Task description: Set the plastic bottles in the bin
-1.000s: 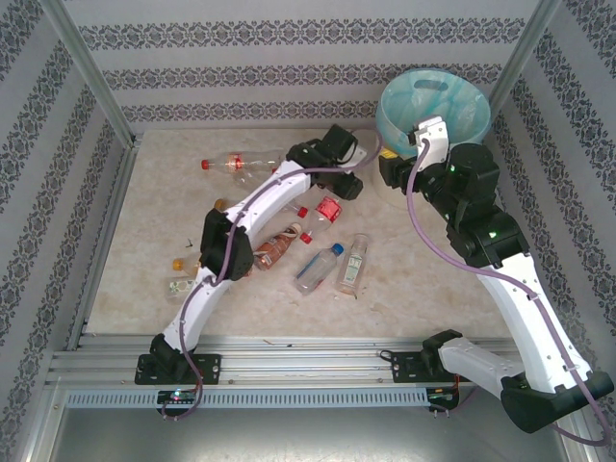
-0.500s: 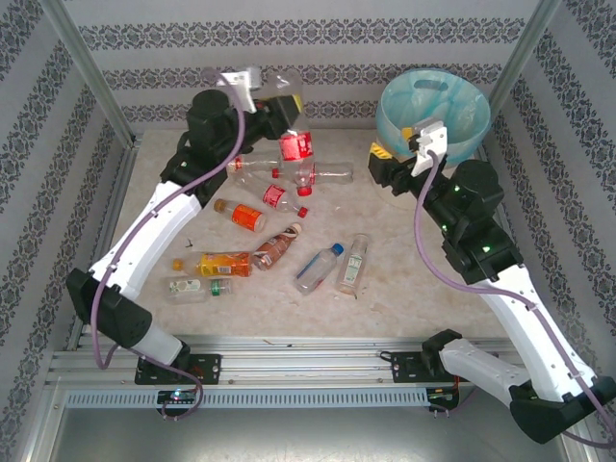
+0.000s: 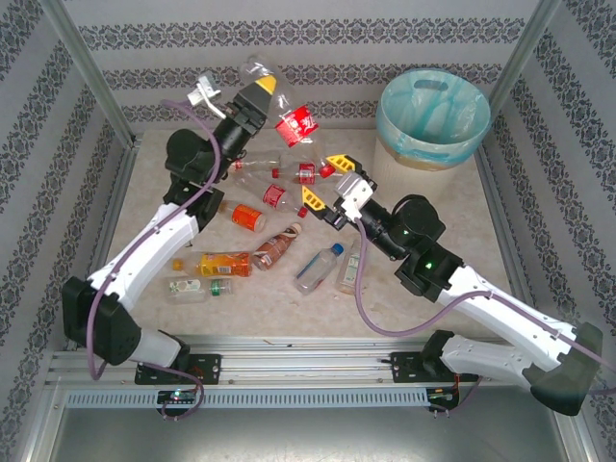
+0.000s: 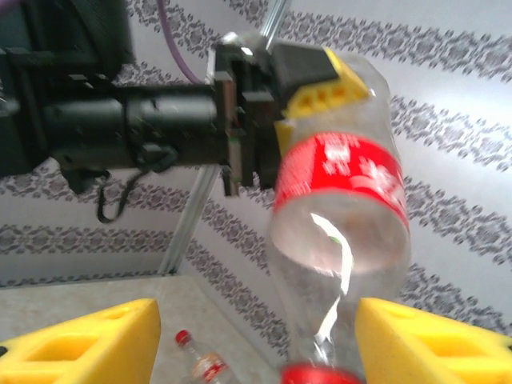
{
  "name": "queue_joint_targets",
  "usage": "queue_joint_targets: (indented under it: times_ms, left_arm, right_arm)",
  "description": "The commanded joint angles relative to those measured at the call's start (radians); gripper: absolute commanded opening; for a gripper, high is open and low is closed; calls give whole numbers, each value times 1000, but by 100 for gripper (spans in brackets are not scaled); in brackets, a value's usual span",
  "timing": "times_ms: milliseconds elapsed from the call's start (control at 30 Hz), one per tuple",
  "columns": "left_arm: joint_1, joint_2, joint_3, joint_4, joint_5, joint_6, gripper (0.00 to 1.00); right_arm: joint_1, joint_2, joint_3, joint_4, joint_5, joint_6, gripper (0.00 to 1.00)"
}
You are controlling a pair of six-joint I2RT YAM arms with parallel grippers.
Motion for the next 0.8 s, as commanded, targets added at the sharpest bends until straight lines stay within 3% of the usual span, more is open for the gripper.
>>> queue_joint_targets:
  times_ms: [0,200,400,767]
  left_arm:
    - [2,-96,-11,145,52,-26,0]
    - [2,-131,-9,214,105,-36,0]
    - [2,-123,-23,245,87,-58,0]
    - [2,-33,-3,363,46,-183,0]
  right_arm:
    - [12,-34,-7,125,31,-80,66]
    - [12,-56,-17,135,41,-97,63]
    - [22,-49,22,150,-97,-23,53]
    - [31,-29,46,144,-145,-38,59]
